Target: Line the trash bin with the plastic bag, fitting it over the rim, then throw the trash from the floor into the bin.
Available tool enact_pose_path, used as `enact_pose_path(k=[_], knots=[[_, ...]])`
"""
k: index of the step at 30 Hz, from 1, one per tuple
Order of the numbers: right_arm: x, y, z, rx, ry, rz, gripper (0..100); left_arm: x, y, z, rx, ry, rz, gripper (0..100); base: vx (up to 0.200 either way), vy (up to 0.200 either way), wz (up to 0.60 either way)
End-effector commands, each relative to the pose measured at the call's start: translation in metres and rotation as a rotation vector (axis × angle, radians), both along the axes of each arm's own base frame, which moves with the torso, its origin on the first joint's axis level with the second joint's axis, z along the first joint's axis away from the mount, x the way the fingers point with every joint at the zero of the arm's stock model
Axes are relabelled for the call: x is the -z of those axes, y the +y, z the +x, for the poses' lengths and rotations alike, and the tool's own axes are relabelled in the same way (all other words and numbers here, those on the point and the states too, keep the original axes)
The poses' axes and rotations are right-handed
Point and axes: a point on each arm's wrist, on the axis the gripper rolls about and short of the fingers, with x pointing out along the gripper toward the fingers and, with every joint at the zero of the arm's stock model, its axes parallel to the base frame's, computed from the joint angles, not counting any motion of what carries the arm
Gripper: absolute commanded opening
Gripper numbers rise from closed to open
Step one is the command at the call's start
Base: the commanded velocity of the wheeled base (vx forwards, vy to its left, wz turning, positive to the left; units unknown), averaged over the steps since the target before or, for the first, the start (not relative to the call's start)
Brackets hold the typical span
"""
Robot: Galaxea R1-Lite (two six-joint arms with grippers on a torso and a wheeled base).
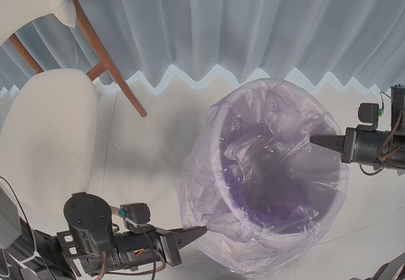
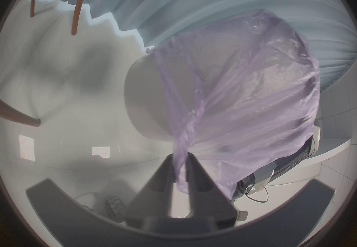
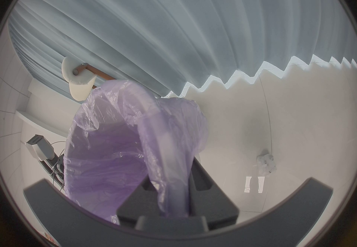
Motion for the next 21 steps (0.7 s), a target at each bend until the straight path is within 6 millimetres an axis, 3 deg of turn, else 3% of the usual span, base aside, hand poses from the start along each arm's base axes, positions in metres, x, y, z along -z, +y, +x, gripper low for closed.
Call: enact_pose_path(k=[1, 3, 6, 12, 17, 18, 21], knots=[[0.002, 0.000, 0.000, 0.000, 0.006, -0.005, 0, -0.004, 0.008, -0.015, 0.017, -0.019, -0.018, 100, 0.000, 0.000, 0.00], [0.002, 0.000, 0.000, 0.003, 0.005, -0.008, 0, -0.002, 0.013, -0.021, 0.017, -0.016, -0.011, 100, 0.000, 0.000, 0.00], [0.008, 0.000, 0.004, 0.019, 0.011, -0.039, 0, 0.003, 0.041, -0.044, 0.027, -0.009, 0.028, 100, 0.000, 0.000, 0.00], [0.022, 0.001, 0.014, 0.053, 0.000, -0.168, 0, -0.024, 0.068, -0.051, -0.055, -0.088, -0.063, 100, 0.000, 0.000, 0.00], [0.027, 0.006, 0.019, 0.062, 0.001, -0.213, 0, -0.045, 0.063, -0.040, -0.084, -0.129, -0.096, 100, 0.000, 0.000, 0.00], [0.031, 0.006, 0.020, 0.087, -0.009, -0.265, 0, -0.060, 0.058, -0.029, -0.104, -0.148, -0.114, 100, 0.000, 0.000, 0.00], [0.037, 0.007, 0.019, 0.108, -0.016, -0.329, 0, -0.079, 0.042, -0.008, -0.118, -0.129, -0.093, 100, 0.000, 0.000, 0.00]])
